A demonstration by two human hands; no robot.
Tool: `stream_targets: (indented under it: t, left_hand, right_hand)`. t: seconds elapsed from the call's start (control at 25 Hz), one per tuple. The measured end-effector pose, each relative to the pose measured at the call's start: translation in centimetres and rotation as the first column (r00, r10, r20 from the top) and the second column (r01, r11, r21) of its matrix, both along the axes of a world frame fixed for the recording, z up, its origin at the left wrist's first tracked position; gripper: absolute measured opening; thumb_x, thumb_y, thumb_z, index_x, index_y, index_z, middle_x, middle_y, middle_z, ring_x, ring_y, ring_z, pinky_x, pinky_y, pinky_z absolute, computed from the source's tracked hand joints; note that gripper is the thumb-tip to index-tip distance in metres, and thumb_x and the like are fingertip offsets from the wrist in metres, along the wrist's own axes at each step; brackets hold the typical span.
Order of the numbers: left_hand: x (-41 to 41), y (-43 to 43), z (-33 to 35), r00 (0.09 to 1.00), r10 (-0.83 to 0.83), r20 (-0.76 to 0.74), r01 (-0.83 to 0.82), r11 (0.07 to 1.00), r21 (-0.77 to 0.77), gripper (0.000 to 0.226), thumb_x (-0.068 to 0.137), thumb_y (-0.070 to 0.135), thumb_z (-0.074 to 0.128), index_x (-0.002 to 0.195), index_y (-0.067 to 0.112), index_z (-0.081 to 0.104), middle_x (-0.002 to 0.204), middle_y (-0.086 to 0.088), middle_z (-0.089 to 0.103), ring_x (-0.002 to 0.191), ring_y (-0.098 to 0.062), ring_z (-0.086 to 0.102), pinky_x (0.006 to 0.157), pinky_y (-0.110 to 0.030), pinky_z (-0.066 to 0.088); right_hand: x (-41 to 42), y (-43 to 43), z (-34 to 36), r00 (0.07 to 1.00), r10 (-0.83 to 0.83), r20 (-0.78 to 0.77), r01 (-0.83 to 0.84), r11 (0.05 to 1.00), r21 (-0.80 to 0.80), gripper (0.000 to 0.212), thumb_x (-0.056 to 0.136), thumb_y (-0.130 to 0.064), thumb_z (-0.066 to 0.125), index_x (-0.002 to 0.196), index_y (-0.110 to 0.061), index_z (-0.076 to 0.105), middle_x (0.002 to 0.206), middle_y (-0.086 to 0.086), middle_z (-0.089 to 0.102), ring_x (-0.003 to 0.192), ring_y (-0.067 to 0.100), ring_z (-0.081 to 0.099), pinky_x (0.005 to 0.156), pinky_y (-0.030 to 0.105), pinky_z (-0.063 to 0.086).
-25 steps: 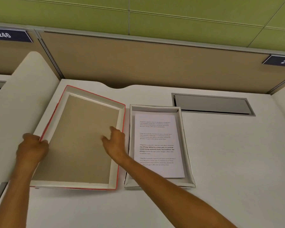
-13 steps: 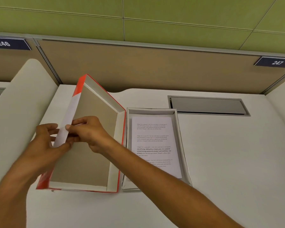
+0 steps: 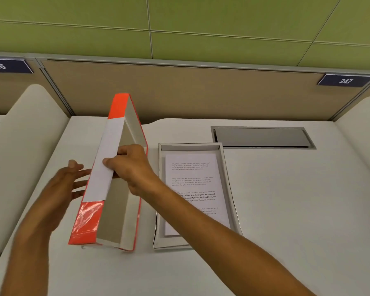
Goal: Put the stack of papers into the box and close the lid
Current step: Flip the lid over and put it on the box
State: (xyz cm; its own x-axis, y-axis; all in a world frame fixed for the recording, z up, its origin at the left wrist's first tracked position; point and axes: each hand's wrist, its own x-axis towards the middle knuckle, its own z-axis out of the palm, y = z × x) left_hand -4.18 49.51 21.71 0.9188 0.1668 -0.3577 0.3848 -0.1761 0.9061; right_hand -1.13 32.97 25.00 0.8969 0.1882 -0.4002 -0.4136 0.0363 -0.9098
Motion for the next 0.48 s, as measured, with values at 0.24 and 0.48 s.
stream_targets:
  t: [0.24,0.48]
  left_hand:
    - [0.2,-0.5,-6.5,0.957,0.105,-0.270,-0.172,0.956,-0.237,0.091,0.082,0.078,0.045,0.136,0.005,0.054,0.123,-0.025,0.064,0.106,-0.046,0.064,0.106,-0.062,0.039]
    - [-0.2,-3.9,-9.2,0.974,0.046,-0.223,-0.133,0.910,-0.392,0.051,0.095,0.058,0.044,0.111,0.018,0.072,0.096,-0.008,0.080,0.079,-0.025,0.077,0.064,-0.038,0.060]
  right_hand:
    - [-1.1,-6.0,2.1,0.998,0.005,-0.056,0.008,0.972,0.233,0.032,0.091,0.001,0.059,0.123,0.007,0.059,0.127,0.016,0.064,0.109,0.030,0.064,0.096,0.043,0.054]
    - [-3.2,-16.5,2.5,0.999,0.004,0.053,-0.011,0.992,0.127,0.030,0.091,-0.009,0.064,0.120,-0.002,0.064,0.110,0.009,0.073,0.100,0.023,0.070,0.089,0.036,0.056]
